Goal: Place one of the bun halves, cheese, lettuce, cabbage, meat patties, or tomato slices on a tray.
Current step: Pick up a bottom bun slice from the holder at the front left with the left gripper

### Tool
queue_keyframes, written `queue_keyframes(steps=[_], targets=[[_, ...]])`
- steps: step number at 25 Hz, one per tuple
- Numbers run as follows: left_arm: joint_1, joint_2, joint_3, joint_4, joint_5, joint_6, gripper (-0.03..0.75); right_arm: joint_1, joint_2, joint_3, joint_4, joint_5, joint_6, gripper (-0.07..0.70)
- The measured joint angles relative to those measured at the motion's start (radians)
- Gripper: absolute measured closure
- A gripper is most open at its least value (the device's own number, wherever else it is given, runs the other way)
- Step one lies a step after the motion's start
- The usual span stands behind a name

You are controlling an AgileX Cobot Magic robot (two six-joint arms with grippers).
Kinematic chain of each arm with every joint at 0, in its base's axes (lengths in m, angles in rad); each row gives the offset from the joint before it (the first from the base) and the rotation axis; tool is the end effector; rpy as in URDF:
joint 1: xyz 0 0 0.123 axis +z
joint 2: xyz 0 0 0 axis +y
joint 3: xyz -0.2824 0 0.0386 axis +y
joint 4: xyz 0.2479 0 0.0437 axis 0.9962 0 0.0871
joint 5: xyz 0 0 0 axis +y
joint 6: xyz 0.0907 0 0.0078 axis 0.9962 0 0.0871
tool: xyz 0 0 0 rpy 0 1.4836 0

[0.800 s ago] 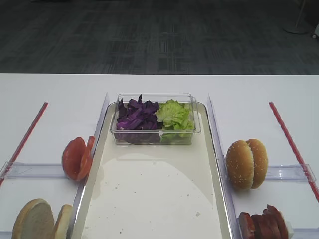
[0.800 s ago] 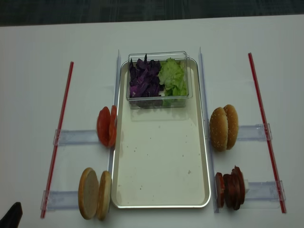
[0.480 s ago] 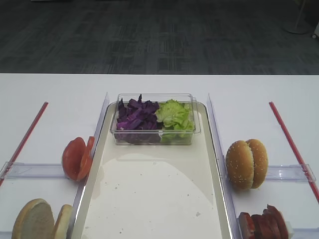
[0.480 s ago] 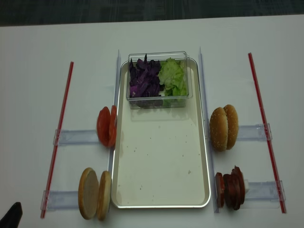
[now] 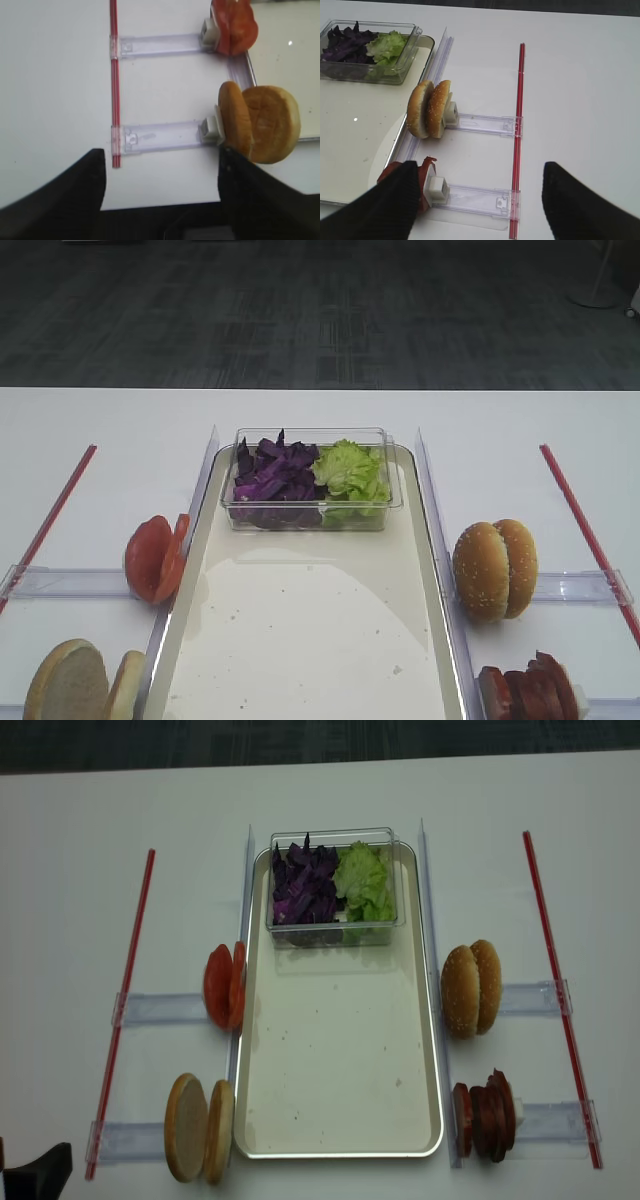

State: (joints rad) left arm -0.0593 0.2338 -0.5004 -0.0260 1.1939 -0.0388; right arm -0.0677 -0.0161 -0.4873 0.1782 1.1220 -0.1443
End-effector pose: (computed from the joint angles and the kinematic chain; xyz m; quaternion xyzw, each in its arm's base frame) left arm 0.0223 -0.0035 0.2656 0.0094 0.9339 -0.0305 0.3562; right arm -0.0082 0.0151 0.2698 -0.0394 0.8637 0.0359 0.5013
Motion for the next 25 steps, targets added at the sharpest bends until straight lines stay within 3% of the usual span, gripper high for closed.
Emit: queue_keyframes(steps=[10, 25], targets=[[0.000, 0.253, -0.004, -0.013, 0.005, -0.047, 0.261, 0.000, 0.000, 0.000, 0.000, 0.000, 0.000, 0.094], [0.000, 0.602, -0.167, -0.050, 0.013, -0.069, 0.261, 0.000, 0.000, 0.000, 0.000, 0.000, -0.002, 0.094]])
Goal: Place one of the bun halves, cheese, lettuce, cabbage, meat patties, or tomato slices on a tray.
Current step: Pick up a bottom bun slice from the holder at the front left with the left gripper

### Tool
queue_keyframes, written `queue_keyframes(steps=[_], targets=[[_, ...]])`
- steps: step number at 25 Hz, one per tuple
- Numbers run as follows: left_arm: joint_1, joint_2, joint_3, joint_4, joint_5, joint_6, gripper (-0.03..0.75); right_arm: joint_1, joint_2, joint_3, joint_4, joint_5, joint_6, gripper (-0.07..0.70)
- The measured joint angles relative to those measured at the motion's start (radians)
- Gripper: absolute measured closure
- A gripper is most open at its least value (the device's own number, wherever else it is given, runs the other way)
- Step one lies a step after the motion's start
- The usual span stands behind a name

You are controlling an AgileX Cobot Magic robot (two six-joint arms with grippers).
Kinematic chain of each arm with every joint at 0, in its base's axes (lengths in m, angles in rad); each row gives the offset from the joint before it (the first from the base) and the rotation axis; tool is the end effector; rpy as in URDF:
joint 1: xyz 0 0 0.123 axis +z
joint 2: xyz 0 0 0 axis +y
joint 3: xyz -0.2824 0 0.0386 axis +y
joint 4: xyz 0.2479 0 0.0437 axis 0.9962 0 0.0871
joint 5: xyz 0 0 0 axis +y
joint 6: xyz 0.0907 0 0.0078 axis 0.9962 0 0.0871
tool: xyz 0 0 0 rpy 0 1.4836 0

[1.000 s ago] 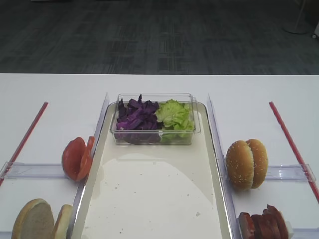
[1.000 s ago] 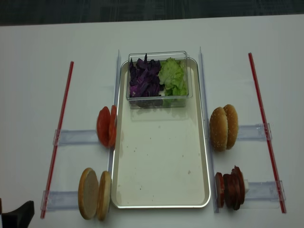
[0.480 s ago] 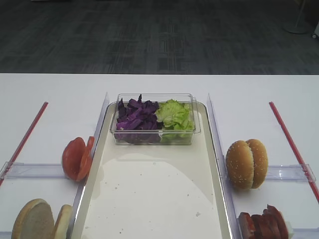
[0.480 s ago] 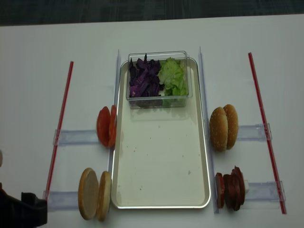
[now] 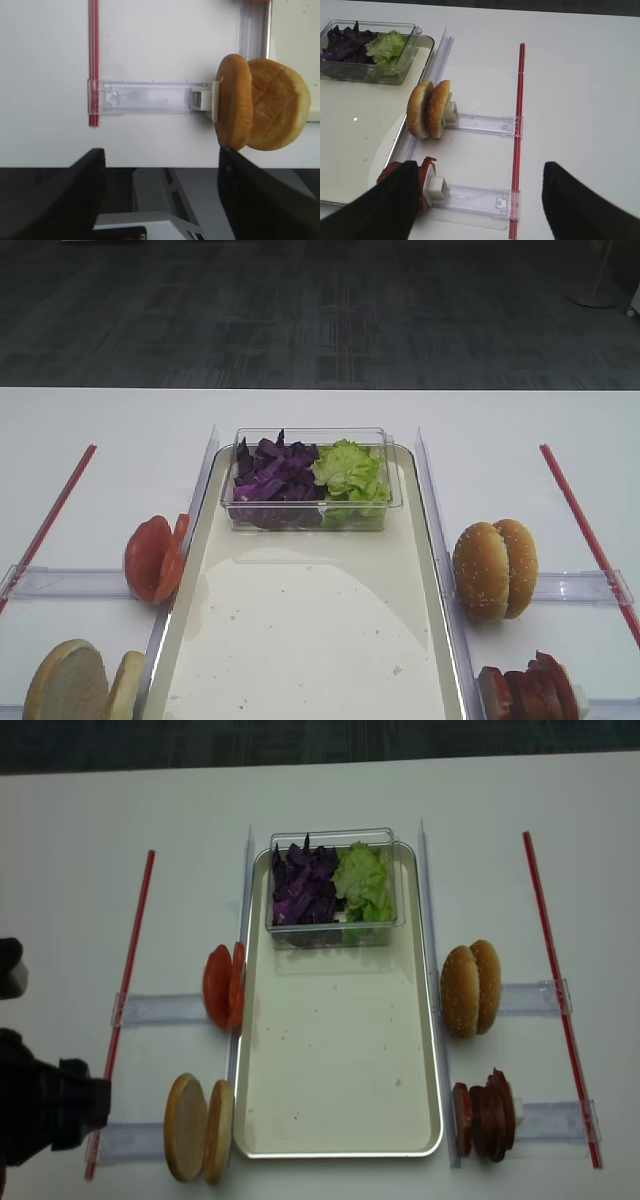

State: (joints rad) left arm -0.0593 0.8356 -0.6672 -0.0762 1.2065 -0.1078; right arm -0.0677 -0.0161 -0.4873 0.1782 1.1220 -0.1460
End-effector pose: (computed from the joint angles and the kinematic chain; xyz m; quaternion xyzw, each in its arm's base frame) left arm 0.1157 -0.0134 0.2727 -0.0324 0.9888 -0.0488 0.1374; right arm -0.0082 0.0151 0.2698 -0.0401 0.8636 0.0355 0.5013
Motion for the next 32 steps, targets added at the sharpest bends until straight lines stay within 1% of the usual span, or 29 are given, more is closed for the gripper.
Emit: queue_keyframes(steps=[7, 11, 14, 19, 25, 32], targets=[[0.000, 0.186, -0.086, -0.045, 0.008, -0.002, 0.261, 0.000, 0.000, 0.000, 0.000, 0.000, 0.000, 0.094], [0.000, 0.260, -0.116, -0.061, 0.015, -0.002, 0.261, 0.000, 0.000, 0.000, 0.000, 0.000, 0.000, 0.094], [0.000, 0.284, -0.121, -0.071, 0.012, 0.001, 0.261, 0.000, 0.000, 0.000, 0.000, 0.000, 0.000, 0.094], [0.000, 0.326, -0.124, -0.076, 0.008, 0.045, 0.261, 0.000, 0.000, 0.000, 0.000, 0.000, -0.002, 0.094], [0.000, 0.430, -0.195, -0.051, 0.013, 0.051, 0.261, 0.000, 0.000, 0.000, 0.000, 0.000, -0.002, 0.094], [0.000, 0.455, -0.222, -0.050, 0.011, 0.049, 0.261, 0.000, 0.000, 0.000, 0.000, 0.000, -0.002, 0.094]])
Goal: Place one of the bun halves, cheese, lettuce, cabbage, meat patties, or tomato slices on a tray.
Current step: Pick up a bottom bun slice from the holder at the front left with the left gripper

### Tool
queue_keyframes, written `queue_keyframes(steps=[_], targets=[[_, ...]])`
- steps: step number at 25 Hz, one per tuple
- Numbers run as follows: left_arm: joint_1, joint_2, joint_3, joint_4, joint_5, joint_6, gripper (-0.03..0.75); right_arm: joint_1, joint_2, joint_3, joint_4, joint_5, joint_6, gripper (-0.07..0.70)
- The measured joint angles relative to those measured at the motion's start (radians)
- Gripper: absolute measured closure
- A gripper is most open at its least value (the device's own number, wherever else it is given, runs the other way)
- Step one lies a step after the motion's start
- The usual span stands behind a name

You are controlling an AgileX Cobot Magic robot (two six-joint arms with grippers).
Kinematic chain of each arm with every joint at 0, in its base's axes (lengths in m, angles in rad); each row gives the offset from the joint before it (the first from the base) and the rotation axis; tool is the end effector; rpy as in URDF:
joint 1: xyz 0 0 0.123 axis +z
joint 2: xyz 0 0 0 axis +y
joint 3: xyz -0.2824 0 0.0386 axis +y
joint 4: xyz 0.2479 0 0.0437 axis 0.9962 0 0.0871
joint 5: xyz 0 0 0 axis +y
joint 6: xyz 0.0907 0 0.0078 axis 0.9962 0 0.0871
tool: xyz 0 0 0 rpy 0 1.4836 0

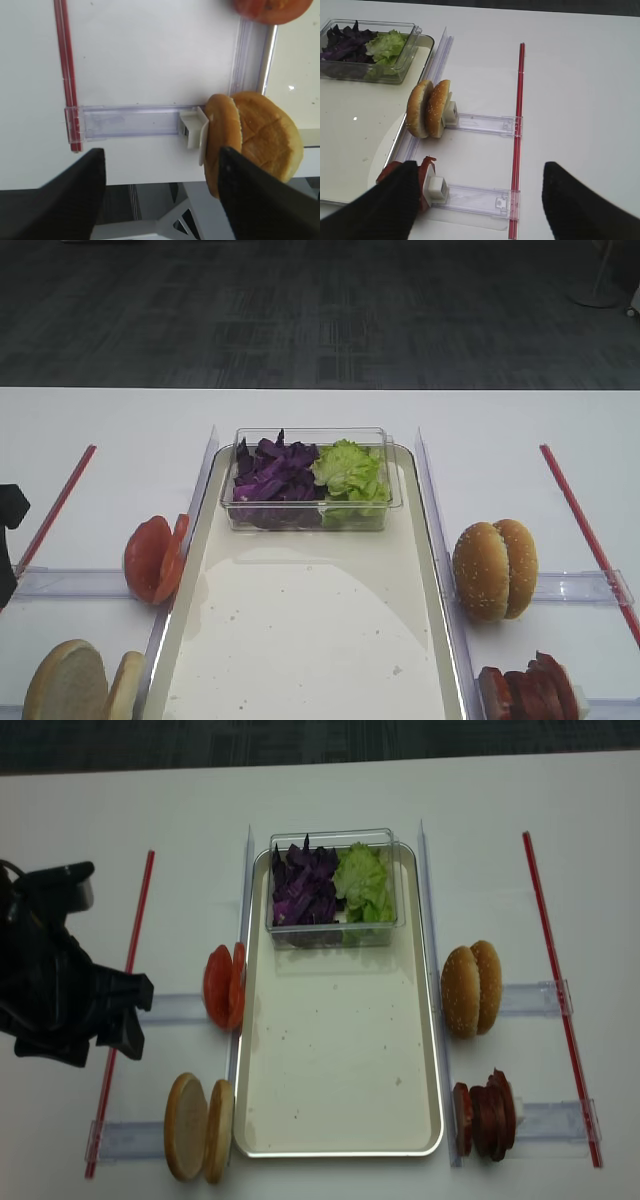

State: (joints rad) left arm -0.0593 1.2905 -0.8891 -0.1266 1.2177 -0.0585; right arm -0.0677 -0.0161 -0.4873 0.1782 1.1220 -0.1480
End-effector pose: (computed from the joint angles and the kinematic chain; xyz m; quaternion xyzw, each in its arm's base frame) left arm 0.2069 -0.0231 0.2581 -0.0203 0.9978 -0.0608 0.0159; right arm -0.0082 0.0151 0.2698 -0.0410 0.8636 0.0350 0.5013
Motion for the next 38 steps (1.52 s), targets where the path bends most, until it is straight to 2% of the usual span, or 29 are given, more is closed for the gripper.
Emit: queue_keyframes(steps=[6, 9, 15, 16, 18, 20, 22, 23, 30, 38], targets=[[-0.048, 0.002, 0.000, 0.002, 0.000, -0.022, 0.261, 0.000, 0.000, 0.000, 0.000, 0.000, 0.000, 0.094], [-0.100, 0.002, 0.000, 0.002, 0.000, -0.061, 0.262, 0.000, 0.000, 0.000, 0.000, 0.000, 0.000, 0.094], [-0.253, 0.004, 0.000, 0.002, 0.000, -0.178, 0.262, 0.000, 0.000, 0.000, 0.000, 0.000, 0.000, 0.094], [-0.253, 0.004, 0.000, 0.002, 0.000, -0.178, 0.262, 0.000, 0.000, 0.000, 0.000, 0.000, 0.000, 0.094], [-0.299, 0.004, 0.000, 0.002, 0.000, -0.220, 0.262, 0.000, 0.000, 0.000, 0.000, 0.000, 0.000, 0.094], [-0.372, 0.006, -0.014, 0.002, 0.002, -0.280, 0.262, 0.000, 0.000, 0.000, 0.000, 0.000, 0.000, 0.094], [-0.409, 0.007, -0.031, 0.009, 0.002, -0.317, 0.262, 0.000, 0.000, 0.000, 0.000, 0.000, 0.000, 0.094], [-0.467, 0.017, -0.054, 0.033, 0.002, -0.375, 0.262, 0.000, 0.000, 0.000, 0.000, 0.000, 0.000, 0.094], [-0.580, 0.083, -0.071, 0.083, 0.002, -0.521, 0.262, 0.000, 0.000, 0.000, 0.000, 0.000, 0.000, 0.094], [-0.657, 0.139, -0.098, 0.135, 0.000, -0.620, 0.263, 0.000, 0.000, 0.000, 0.000, 0.000, 0.000, 0.094]])
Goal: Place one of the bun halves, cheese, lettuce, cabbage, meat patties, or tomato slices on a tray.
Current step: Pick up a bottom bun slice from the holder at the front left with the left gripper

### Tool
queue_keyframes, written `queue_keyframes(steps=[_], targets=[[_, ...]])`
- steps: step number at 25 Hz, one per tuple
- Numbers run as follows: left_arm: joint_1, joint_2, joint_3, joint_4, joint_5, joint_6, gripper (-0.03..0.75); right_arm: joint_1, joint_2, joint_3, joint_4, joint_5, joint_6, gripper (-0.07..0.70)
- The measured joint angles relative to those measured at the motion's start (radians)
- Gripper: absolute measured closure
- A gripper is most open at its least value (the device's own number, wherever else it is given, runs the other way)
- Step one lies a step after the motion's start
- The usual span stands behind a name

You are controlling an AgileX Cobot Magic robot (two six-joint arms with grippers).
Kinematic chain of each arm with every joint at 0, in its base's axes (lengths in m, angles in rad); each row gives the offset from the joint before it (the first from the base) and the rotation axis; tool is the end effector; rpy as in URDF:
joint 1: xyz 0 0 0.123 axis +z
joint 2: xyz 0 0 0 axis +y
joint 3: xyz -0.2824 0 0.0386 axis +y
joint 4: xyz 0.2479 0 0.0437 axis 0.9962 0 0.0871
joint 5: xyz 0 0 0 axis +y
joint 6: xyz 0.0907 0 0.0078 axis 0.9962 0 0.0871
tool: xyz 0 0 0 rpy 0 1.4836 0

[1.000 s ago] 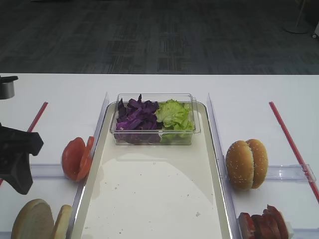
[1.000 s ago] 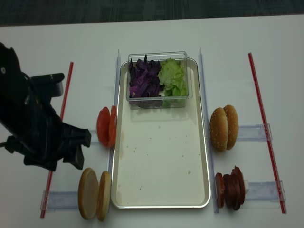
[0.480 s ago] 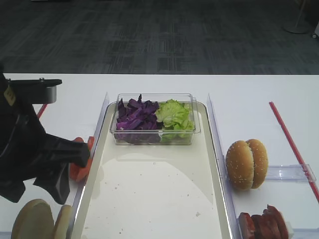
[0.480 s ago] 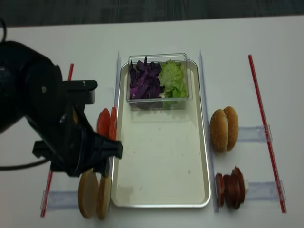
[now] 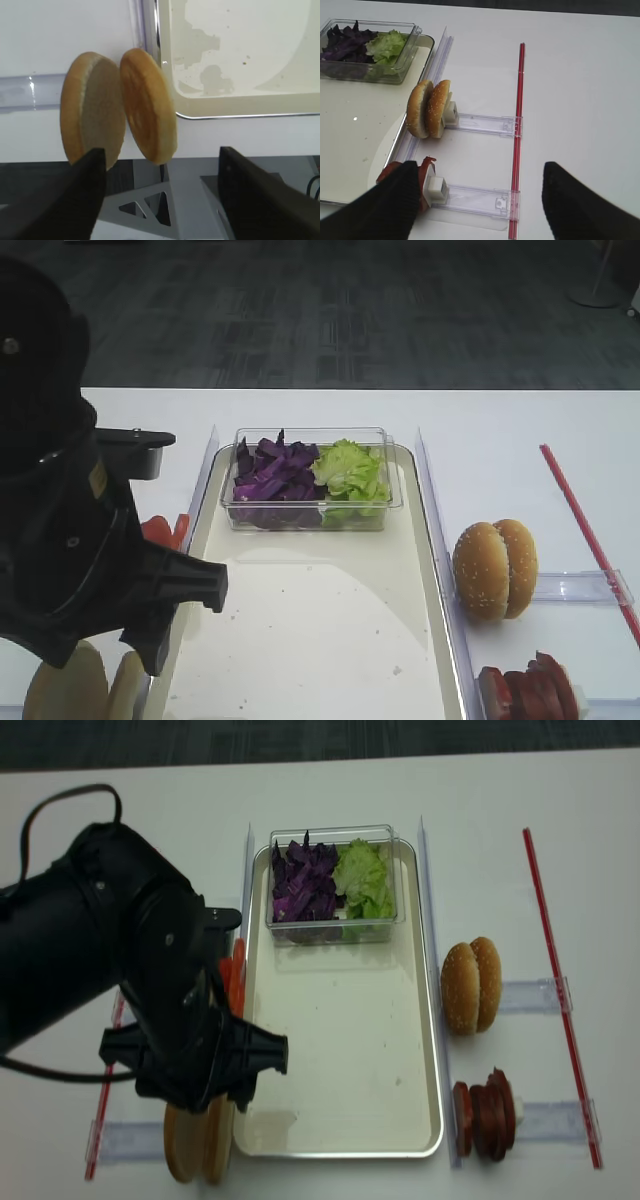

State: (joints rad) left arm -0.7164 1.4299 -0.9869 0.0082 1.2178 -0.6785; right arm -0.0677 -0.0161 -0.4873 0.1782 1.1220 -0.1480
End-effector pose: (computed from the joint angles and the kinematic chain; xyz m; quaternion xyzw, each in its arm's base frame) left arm 0.1821 -0.1577 0.2502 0.0204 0.9998 0.0038 0.0014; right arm -0.0082 0.0151 0.2698 -0.0410 0.8636 0.0350 0.5013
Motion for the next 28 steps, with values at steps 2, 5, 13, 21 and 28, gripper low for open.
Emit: queue_keyframes(steps=[2, 5, 13, 21, 28], targets=[[-0.015, 0.011, -0.002, 0.010, -0.004, -0.018, 0.263, 0.000, 0.000, 0.000, 0.000, 0.000, 0.000, 0.094], [-0.032, 0.033, -0.002, 0.029, -0.004, -0.044, 0.263, 0.000, 0.000, 0.000, 0.000, 0.000, 0.000, 0.094], [-0.059, 0.076, -0.002, 0.083, -0.006, -0.105, 0.263, 0.000, 0.000, 0.000, 0.000, 0.000, 0.000, 0.094], [-0.086, 0.119, -0.004, 0.100, -0.022, -0.130, 0.263, 0.000, 0.000, 0.000, 0.000, 0.000, 0.000, 0.094], [-0.090, 0.160, -0.004, 0.107, -0.029, -0.138, 0.263, 0.000, 0.000, 0.000, 0.000, 0.000, 0.000, 0.093]])
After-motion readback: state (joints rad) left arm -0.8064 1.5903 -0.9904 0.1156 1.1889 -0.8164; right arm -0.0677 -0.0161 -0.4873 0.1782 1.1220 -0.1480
